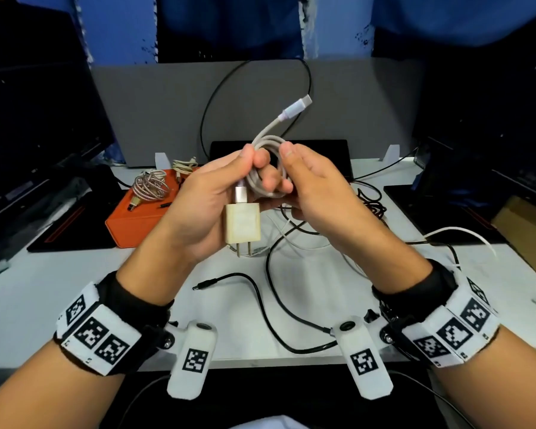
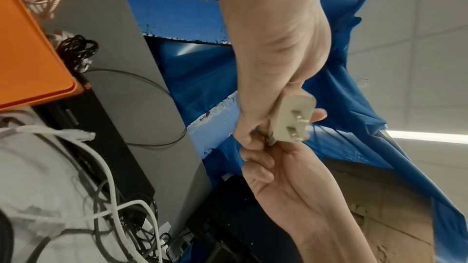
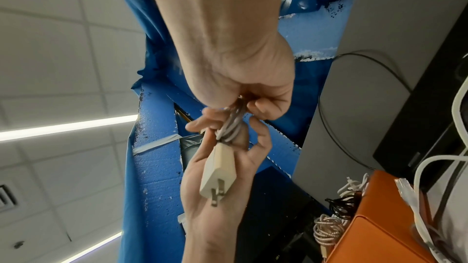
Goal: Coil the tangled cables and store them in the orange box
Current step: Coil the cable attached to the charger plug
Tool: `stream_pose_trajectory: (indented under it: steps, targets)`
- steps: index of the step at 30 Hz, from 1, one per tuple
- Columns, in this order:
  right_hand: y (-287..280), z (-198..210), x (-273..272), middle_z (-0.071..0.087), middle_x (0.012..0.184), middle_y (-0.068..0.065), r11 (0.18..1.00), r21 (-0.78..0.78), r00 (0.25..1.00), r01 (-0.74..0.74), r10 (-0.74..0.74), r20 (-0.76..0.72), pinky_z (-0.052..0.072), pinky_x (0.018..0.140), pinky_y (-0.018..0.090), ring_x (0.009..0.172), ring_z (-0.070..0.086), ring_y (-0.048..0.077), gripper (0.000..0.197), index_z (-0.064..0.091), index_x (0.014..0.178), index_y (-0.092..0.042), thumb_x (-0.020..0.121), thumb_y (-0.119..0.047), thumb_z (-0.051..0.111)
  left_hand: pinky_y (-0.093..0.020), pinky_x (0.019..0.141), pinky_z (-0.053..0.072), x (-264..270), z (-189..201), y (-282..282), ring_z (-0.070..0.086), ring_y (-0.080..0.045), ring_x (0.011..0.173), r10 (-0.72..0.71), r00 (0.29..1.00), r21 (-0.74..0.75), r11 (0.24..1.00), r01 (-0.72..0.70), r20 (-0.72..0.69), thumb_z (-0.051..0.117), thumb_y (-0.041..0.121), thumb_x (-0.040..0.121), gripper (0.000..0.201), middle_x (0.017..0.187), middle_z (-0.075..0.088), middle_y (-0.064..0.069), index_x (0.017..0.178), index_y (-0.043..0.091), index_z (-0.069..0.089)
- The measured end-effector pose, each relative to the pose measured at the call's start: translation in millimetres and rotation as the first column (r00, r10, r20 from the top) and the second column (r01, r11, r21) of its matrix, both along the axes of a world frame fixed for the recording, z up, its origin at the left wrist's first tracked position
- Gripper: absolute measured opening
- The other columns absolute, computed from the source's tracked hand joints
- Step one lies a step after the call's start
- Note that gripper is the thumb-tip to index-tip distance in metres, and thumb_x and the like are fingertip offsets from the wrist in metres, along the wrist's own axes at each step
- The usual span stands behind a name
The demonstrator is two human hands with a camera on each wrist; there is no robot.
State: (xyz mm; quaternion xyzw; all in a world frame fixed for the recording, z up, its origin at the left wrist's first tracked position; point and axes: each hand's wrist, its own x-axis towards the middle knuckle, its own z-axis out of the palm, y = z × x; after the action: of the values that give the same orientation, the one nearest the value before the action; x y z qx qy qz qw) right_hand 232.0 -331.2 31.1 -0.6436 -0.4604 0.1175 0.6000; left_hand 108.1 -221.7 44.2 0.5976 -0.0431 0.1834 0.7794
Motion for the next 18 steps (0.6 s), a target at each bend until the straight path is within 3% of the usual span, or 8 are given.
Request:
stream_pose_trajectory:
  steps: [2, 5, 8, 10, 12, 14, 16, 18]
  targets:
    - [-1, 3, -3, 0.051, 0.078, 0.002, 0.999, 0.043, 0.998, 0.009, -0.006, -0.070, 0.033, 0.051, 0.018, 0.057, 0.040, 0.003, 0.053, 0.054, 0.103, 0.004, 0.111, -0.045, 0.038, -0.037, 0.092, 0.054, 2, -2, -6, 0.063, -0.020, 0.089, 0.072, 0.997, 0.042, 0.996, -0.073, 0.024, 0.032, 0.023, 0.110, 0.030, 0.079, 0.059, -0.003, 0.091, 0.011, 0.052]
    - [-4, 7, -8, 0.056, 0.075, -0.003, 0.988, 0.145, 0.966, -0.042, 0.078, -0.247, 0.027, 0.047, 0.025, 0.053, 0.036, 0.007, 0.040, 0.054, 0.097, -0.006, 0.112, -0.040, 0.039, -0.043, 0.097, 0.051, 6, -5, -10, 0.059, -0.022, 0.097, 0.146, 0.988, 0.060, 0.987, -0.148, 0.044, 0.034, 0.023, 0.111, 0.031, 0.095, 0.058, -0.007, 0.091, 0.010, 0.054]
    - [-4, 8, -10, 0.054, 0.075, -0.003, 0.972, 0.214, 0.914, -0.092, 0.168, -0.370, 0.026, 0.046, 0.024, 0.051, 0.033, 0.009, 0.035, 0.054, 0.093, -0.012, 0.112, -0.038, 0.041, -0.057, 0.111, 0.040, 7, -7, -9, 0.056, -0.027, 0.106, 0.212, 0.977, 0.146, 0.966, -0.214, 0.027, 0.037, 0.027, 0.111, 0.031, 0.105, 0.061, -0.012, 0.093, 0.012, 0.057]
    - [-3, 6, -8, 0.045, 0.068, -0.005, 0.973, 0.210, 0.896, -0.099, 0.179, -0.406, 0.023, 0.046, 0.023, 0.049, 0.028, 0.008, 0.033, 0.052, 0.092, -0.014, 0.112, -0.037, 0.040, -0.066, 0.111, 0.036, 5, -7, -6, 0.057, -0.031, 0.106, 0.238, 0.971, 0.223, 0.948, -0.228, -0.016, 0.040, 0.032, 0.109, 0.030, 0.109, 0.064, -0.014, 0.094, 0.015, 0.061]
    - [-3, 7, -4, 0.038, 0.061, -0.009, 0.982, 0.166, 0.920, -0.088, 0.144, -0.365, 0.018, 0.044, 0.022, 0.047, 0.022, 0.006, 0.032, 0.049, 0.091, -0.015, 0.113, -0.036, 0.038, -0.069, 0.109, 0.035, 3, -7, -3, 0.058, -0.032, 0.109, 0.289, 0.955, 0.327, 0.911, -0.253, -0.068, 0.045, 0.039, 0.103, 0.030, 0.113, 0.066, -0.013, 0.096, 0.020, 0.067]
    - [-5, 10, -1, 0.039, 0.057, -0.012, 0.993, 0.107, 0.966, -0.058, 0.083, -0.246, 0.019, 0.043, 0.021, 0.044, 0.023, 0.004, 0.030, 0.048, 0.092, -0.014, 0.113, -0.034, 0.037, -0.064, 0.111, 0.040, 1, -8, -1, 0.063, -0.028, 0.113, 0.357, 0.932, 0.458, 0.841, -0.288, -0.070, 0.044, 0.040, 0.103, 0.033, 0.113, 0.070, -0.006, 0.104, 0.018, 0.068]
    - [-6, 10, 1, 0.041, 0.058, -0.010, 0.997, 0.074, 0.988, -0.021, 0.032, -0.149, 0.024, 0.044, 0.023, 0.045, 0.030, 0.003, 0.031, 0.049, 0.092, -0.014, 0.113, -0.034, 0.037, -0.058, 0.108, 0.045, 2, -10, -3, 0.066, -0.027, 0.112, 0.408, 0.912, 0.544, 0.773, -0.328, -0.030, 0.041, 0.040, 0.107, 0.036, 0.113, 0.072, -0.007, 0.111, 0.014, 0.065]
    - [-5, 8, 1, 0.038, 0.063, -0.005, 0.997, 0.079, 0.990, -0.001, 0.012, -0.138, 0.027, 0.045, 0.024, 0.052, 0.031, 0.009, 0.032, 0.049, 0.090, -0.015, 0.113, -0.035, 0.037, -0.059, 0.101, 0.049, 2, -13, -6, 0.066, -0.032, 0.108, 0.434, 0.900, 0.606, 0.704, -0.369, 0.044, 0.039, 0.046, 0.106, 0.037, 0.111, 0.070, -0.009, 0.109, 0.018, 0.063]
